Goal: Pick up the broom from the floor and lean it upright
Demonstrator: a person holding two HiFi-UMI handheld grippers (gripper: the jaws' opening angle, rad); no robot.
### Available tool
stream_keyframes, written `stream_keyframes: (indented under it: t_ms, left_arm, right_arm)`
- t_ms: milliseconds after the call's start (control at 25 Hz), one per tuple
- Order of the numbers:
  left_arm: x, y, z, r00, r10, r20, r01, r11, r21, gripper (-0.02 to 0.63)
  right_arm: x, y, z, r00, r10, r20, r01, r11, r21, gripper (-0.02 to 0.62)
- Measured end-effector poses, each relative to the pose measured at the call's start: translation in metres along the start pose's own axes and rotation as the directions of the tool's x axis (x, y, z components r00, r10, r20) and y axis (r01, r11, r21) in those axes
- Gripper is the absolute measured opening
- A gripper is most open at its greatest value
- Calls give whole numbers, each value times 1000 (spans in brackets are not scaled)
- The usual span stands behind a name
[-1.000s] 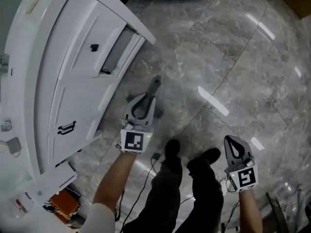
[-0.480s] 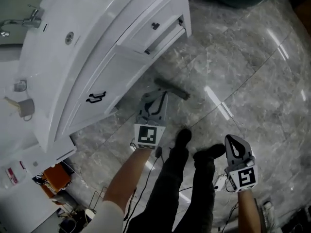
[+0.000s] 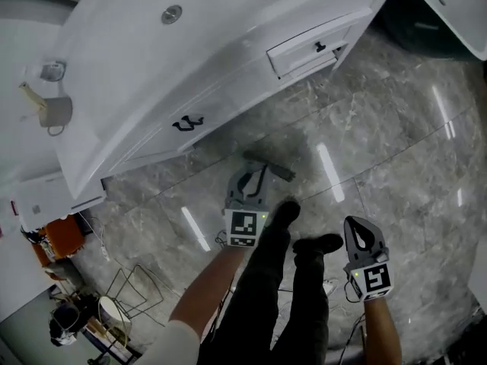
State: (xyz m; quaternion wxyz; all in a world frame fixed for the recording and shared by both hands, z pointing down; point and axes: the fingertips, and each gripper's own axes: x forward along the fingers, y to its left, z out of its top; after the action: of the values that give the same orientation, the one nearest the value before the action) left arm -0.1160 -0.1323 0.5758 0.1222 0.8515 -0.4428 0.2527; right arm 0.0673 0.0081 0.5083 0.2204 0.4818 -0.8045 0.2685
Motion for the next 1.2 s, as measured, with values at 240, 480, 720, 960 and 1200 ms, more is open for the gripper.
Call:
stream_keyframes:
  t_ms: [240,480,720,960,1200]
  left_arm:
    - [-42,53,-36,986,144,-85,-153,982,-107,67]
    - [-66,100,-63,952,246,-183,-280,940,-194,67]
    - [-62,142,-81,917,299,-265,-365,897,-249,67]
    - [-41,179,-86,906,320,-276,-394,876,-278,69]
    - [-25,202,-93,906,311,-287,-385,887,-255,69]
  right_arm:
    - [41,41,37,994,103,-21,-105,993,-60,2]
    - [73,64,62,985,168,-32,-170,981,-95,2]
    - [97,69,83,982,186,-34,-188,977,-98,2]
    - [111,69,90,983,183,-33,-185,978,-97,2]
    - [116,64,82,985,169,-39,-172,981,-84,2]
